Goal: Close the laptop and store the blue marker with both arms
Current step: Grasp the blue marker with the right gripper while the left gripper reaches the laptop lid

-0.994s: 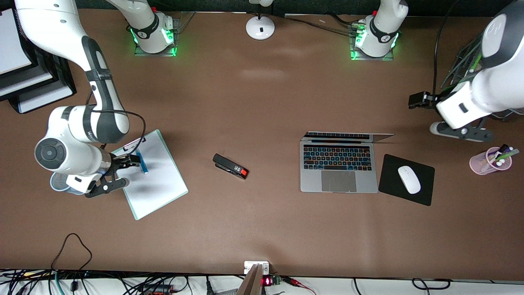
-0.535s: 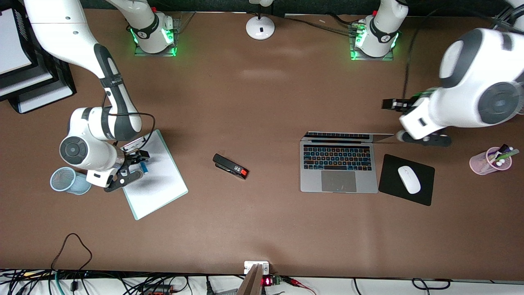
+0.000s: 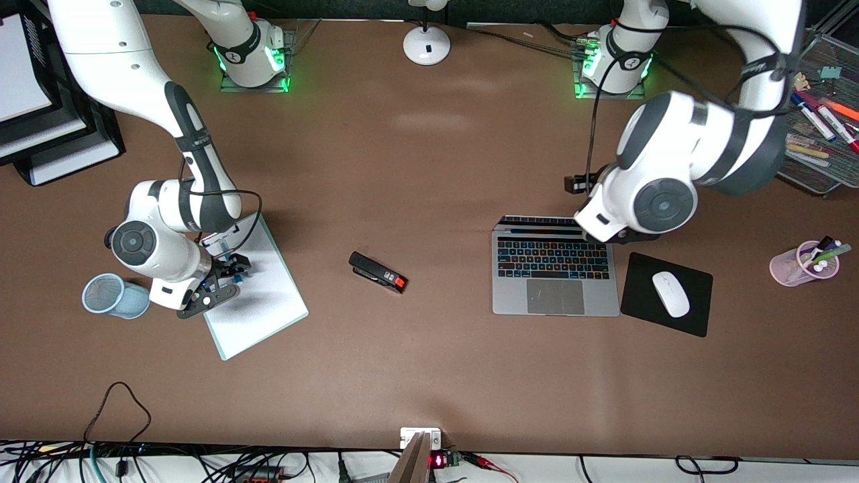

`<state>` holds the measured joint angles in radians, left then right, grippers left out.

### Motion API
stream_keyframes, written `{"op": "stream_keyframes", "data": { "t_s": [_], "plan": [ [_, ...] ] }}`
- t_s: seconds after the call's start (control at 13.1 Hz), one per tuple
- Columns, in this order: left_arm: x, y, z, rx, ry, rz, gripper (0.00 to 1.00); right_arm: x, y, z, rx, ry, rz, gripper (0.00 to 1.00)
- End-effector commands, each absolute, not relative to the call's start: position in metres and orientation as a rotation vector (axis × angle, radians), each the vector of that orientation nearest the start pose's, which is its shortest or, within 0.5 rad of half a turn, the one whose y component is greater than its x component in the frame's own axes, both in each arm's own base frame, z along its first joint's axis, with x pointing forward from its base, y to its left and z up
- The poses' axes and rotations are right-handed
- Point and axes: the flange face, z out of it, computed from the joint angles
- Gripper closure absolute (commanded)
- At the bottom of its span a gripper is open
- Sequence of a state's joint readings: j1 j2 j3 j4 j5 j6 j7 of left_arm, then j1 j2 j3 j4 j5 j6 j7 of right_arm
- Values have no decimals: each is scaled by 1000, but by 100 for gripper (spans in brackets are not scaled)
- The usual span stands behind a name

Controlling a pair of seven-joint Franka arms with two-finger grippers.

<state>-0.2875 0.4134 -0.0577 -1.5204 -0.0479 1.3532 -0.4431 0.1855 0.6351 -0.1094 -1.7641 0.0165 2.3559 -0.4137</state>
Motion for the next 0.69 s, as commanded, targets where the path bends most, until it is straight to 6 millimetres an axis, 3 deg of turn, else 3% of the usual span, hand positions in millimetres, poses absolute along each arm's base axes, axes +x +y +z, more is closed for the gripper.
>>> {"op": "stream_keyframes", "data": {
  "t_s": [0.0, 0.38, 0.61],
  "plan": [
    [577, -212, 379, -2888, -168, 813, 0, 654, 62, 195, -3081, -807, 74, 7],
    [595, -217, 347, -2928, -171, 735, 0, 650, 62, 189, -3076, -808, 108, 17],
    [608, -217, 331, -2961, -170, 672, 0, 649, 62, 188, -3076, -808, 113, 29]
  ]
}}
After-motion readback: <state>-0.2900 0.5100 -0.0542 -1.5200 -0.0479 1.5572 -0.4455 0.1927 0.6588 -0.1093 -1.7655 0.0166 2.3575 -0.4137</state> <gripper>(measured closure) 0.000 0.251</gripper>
